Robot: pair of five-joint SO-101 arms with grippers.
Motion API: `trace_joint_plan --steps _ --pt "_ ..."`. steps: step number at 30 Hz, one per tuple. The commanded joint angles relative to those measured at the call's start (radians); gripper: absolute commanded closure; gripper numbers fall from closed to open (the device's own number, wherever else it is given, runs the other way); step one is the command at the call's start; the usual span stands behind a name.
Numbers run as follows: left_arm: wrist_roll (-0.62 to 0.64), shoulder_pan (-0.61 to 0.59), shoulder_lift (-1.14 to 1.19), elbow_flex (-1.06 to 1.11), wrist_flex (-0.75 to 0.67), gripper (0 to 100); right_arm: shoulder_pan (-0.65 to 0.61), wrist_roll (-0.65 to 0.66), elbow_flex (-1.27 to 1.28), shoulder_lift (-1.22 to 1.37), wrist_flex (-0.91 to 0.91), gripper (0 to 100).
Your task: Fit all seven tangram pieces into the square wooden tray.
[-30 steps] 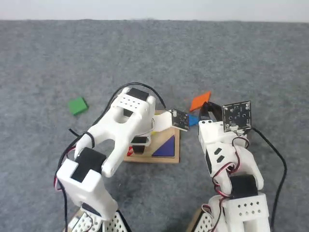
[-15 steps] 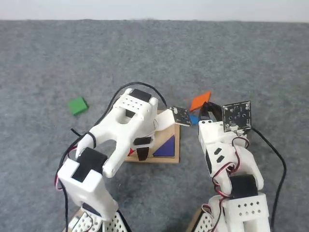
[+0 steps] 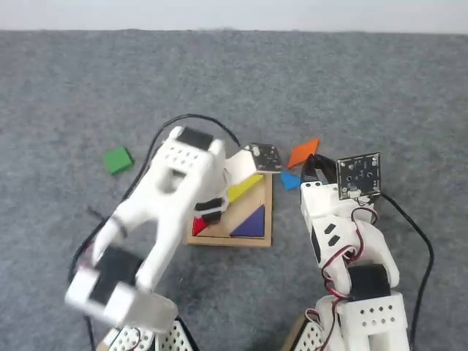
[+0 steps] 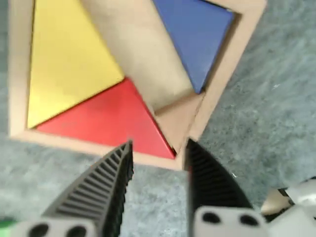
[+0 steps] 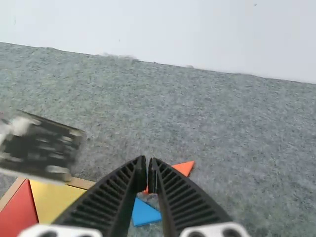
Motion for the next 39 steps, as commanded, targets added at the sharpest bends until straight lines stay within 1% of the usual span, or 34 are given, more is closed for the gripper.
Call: trace_joint_plan --steps 1,3,5,8,11,14,17,21,23,27,30,32,35,39 --pt "0.06 -0.031 -0.308 0.168 -0.129 94 -0.007 -0.003 -0.014 -0.018 0.007 97.6" --pt "0.115 -0.063 -0.442 0.298 -0.244 95 -0.007 -0.005 -0.015 -0.018 0.007 97.6" --pt "0.19 -0.126 -0.569 0.424 -0.358 96 -0.028 -0.003 -0.015 -0.016 0.01 97.6" --pt "0.381 -0.249 -0.712 0.545 -0.489 98 -0.113 0.031 -0.02 0.001 0.053 97.7" --pt "0.512 -0.353 -0.775 0.616 -0.535 99 -0.234 0.086 -0.054 0.09 0.09 98.9" --pt "0.588 -0.407 -0.783 0.665 -0.537 99 -0.318 0.127 -0.109 0.254 0.096 98.9" --pt "0.623 -0.466 -0.789 0.717 -0.571 99 -0.372 0.181 -0.189 0.467 0.093 99.0" --pt "0.64 -0.542 -0.79 0.822 -0.761 99 -0.403 0.21 -0.318 0.76 0.097 99.1" --pt "0.641 -0.578 -0.79 0.845 -0.818 99 -0.414 0.213 -0.374 0.878 0.099 99.1" --pt "0.646 -0.628 -0.792 0.843 -0.824 99 -0.472 0.215 -0.456 1.044 0.099 99.1" --pt "0.697 -0.651 -0.796 0.842 -0.839 99 -0.524 0.216 -0.485 1.107 0.101 99.1" --pt "0.706 -0.664 -0.836 0.851 -0.842 99 -0.547 0.219 -0.5 1.141 0.101 99.1" --pt "0.706 -0.663 -0.959 0.918 -0.844 99 -0.578 0.252 -0.525 1.182 0.12 99.1" --pt "0.706 -0.663 -1.227 1.05 -0.844 99 -0.604 0.258 -0.554 1.225 0.13 99.1"
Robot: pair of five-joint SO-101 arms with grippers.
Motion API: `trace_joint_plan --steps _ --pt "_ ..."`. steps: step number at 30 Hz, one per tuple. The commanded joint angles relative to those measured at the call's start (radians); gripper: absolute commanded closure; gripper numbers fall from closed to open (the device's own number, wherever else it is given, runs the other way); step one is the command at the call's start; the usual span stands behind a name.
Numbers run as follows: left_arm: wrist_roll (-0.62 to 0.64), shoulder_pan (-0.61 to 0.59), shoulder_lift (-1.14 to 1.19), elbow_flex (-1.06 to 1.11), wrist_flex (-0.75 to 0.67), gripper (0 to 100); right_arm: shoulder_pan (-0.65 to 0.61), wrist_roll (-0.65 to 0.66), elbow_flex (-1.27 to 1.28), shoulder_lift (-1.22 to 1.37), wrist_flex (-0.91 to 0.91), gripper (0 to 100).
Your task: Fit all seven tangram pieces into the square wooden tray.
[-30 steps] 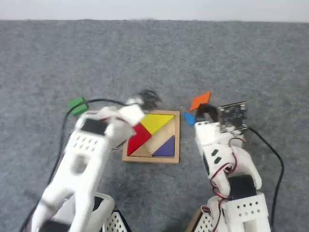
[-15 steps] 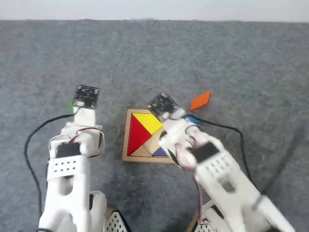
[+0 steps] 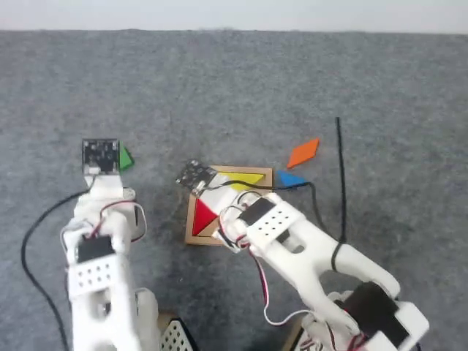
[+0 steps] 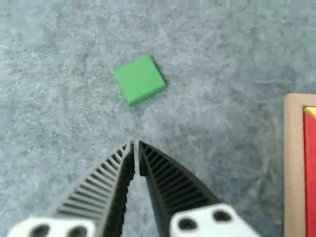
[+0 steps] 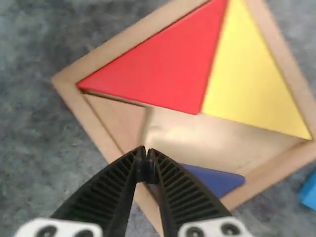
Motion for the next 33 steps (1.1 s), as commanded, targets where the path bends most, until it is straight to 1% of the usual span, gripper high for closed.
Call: trace_joint_plan --steps 1,3,9,15,21,27,31,33 --pt "0.012 -0.006 -0.269 0.081 -0.018 99 -0.018 0.02 -0.069 0.012 0.01 99.1" --pt "0.012 -0.006 -0.413 0.14 -0.002 99 -0.018 0.021 -0.081 0.025 0.01 99.0" --pt "0.012 -0.005 -0.79 0.237 0.173 98 -0.012 0.072 -0.089 0.038 0.01 99.0" --pt "0.012 -0.006 -0.74 0.24 0.118 98 -0.05 0.078 -0.087 0.039 0.016 99.0" --pt "0.012 -0.006 -0.755 0.245 0.118 98 -0.087 0.124 -0.083 0.039 0.016 99.0" --pt "0.012 -0.009 -0.755 0.245 0.118 98 0.004 0.126 -0.087 -0.016 0.038 99.0" --pt "0.012 -0.012 -0.755 0.242 0.118 98 0.044 0.118 -0.074 -0.143 0.101 99.1" --pt "0.009 -0.006 -0.755 0.243 0.11 98 0.067 0.112 -0.029 -0.216 0.094 99.1"
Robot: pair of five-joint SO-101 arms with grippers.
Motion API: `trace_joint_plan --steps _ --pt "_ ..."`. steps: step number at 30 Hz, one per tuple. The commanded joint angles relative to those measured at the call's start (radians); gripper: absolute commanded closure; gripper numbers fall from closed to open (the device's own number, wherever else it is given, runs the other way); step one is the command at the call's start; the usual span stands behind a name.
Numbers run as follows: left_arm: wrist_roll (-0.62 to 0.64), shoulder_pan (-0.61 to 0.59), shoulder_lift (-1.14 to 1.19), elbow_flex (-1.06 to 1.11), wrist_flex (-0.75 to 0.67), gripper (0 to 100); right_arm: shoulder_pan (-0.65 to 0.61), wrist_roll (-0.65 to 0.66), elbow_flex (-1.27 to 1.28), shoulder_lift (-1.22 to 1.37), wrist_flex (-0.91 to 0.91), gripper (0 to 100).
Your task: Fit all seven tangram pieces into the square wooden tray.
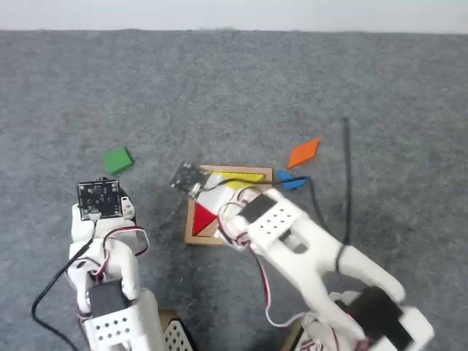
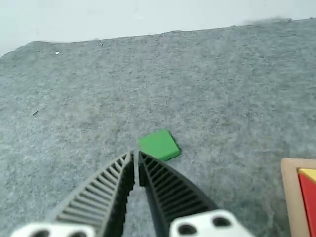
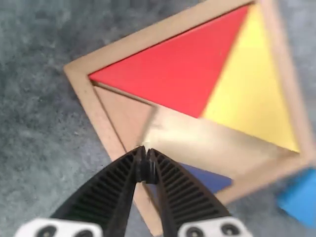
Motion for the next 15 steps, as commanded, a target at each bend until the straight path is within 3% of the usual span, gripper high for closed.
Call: trace_joint_plan --steps 1,6,10,15 --pt "0.006 0.005 -0.011 -0.01 -0.037 98 0.047 -0.025 0.038 -0.174 -0.013 99.1" --pt "0.009 0.0 -0.006 -0.061 0.008 98 0.094 -0.058 0.206 -0.341 -0.137 99.1" --pt "0.011 -0.002 -0.006 -0.113 0.095 98 0.206 -0.057 0.206 -0.397 -0.139 98.9" --pt "0.011 0.032 -0.006 -0.113 0.106 98 0.292 -0.015 0.118 -0.315 -0.096 98.8"
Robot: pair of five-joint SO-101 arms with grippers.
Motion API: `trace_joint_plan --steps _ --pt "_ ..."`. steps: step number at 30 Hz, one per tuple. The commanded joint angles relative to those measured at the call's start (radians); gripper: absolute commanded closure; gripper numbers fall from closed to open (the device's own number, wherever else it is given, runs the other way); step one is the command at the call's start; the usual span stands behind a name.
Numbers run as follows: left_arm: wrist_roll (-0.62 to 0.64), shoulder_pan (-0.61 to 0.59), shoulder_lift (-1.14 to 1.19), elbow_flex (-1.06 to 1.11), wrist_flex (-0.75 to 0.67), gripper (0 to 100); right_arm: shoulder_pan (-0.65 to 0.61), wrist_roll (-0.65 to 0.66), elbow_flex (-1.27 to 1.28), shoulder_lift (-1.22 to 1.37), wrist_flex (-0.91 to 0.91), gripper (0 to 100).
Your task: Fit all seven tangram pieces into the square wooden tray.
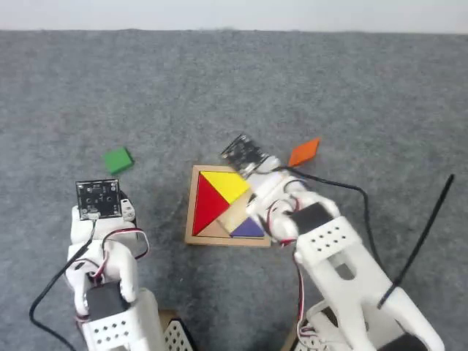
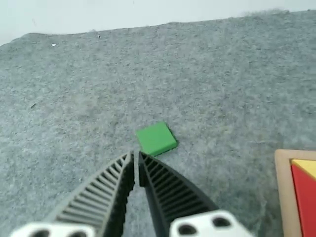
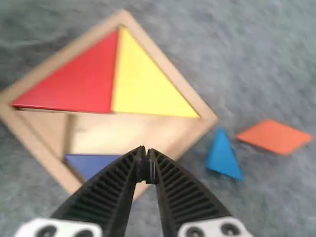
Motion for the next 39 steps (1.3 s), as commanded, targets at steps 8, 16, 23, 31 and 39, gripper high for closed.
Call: trace_joint_plan --steps 8,16,23,31,39 --pt "0.011 0.021 -0.006 -0.053 0.023 98 0.101 0.137 -0.399 0.409 0.202 91.9" --pt "0.009 0.018 -0.006 -0.054 0.025 98 0.119 0.133 -0.454 0.489 0.213 90.4" --pt "0.009 0.017 -0.005 -0.058 0.025 98 0.206 0.04 -0.512 0.499 0.214 90.2" --pt "0.011 0.017 -0.003 -0.113 0.068 98 0.113 0.017 -0.459 0.499 0.203 90.5" --pt "0.055 0.017 0.333 -0.318 0.071 95 0.11 -0.02 -0.423 0.49 0.153 90.5"
